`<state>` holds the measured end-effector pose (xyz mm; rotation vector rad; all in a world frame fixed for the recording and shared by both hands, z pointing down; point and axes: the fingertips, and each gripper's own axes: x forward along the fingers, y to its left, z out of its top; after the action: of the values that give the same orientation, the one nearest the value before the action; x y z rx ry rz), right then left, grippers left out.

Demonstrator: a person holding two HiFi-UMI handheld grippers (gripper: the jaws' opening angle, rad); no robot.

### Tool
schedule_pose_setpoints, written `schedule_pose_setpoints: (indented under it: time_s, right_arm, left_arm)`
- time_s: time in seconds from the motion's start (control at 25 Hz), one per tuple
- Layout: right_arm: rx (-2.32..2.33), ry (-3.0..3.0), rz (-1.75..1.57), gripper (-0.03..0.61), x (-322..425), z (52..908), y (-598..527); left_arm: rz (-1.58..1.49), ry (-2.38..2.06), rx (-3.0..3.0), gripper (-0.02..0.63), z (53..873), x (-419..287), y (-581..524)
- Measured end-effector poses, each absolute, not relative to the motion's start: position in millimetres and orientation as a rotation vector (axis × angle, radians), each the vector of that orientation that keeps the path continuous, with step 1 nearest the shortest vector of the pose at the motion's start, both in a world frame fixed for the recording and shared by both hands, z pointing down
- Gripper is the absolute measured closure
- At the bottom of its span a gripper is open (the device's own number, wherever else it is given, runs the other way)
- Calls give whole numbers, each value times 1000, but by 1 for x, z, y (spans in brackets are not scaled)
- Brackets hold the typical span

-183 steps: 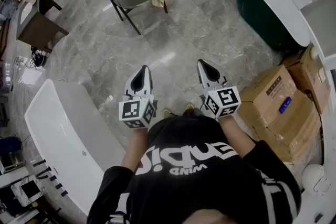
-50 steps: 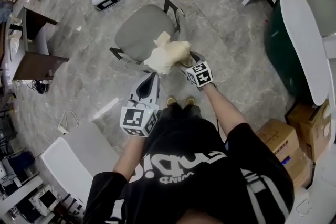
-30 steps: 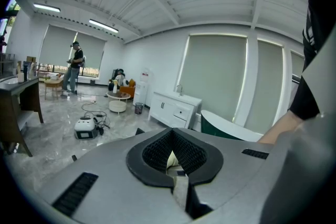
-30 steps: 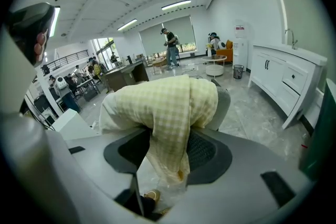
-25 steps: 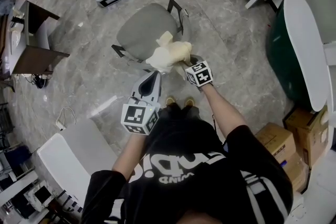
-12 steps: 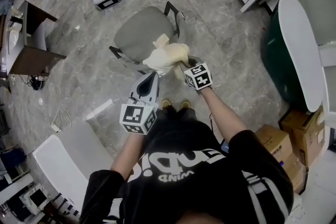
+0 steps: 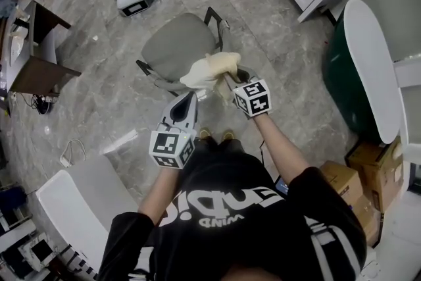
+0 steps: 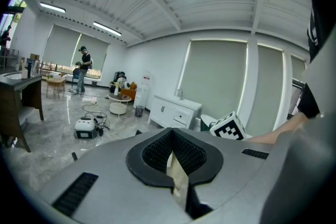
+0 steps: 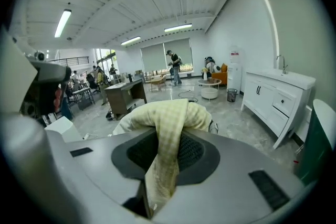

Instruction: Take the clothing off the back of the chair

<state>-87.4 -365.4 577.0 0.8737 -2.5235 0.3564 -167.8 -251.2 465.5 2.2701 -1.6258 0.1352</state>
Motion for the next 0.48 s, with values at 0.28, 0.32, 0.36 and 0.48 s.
schedule_pose_setpoints:
  time_s: [0.28, 0.32, 0.36, 0.48]
  right_arm:
    - [961, -2649, 242, 492, -89, 481, -379]
    - [973, -2665, 221, 492, -88, 467, -379]
    - [985, -2679, 200, 492, -87, 452, -379]
    - [1025, -2733, 140, 491, -81, 406, -380]
  left_arm:
    - [105, -1626, 2282, 598, 460, -164, -245]
    - [101, -1626, 2287, 598, 458, -163, -245]
    - [97, -1625, 2291, 598, 456, -162, -244]
    - [84, -1626, 2304, 598, 450, -159, -244]
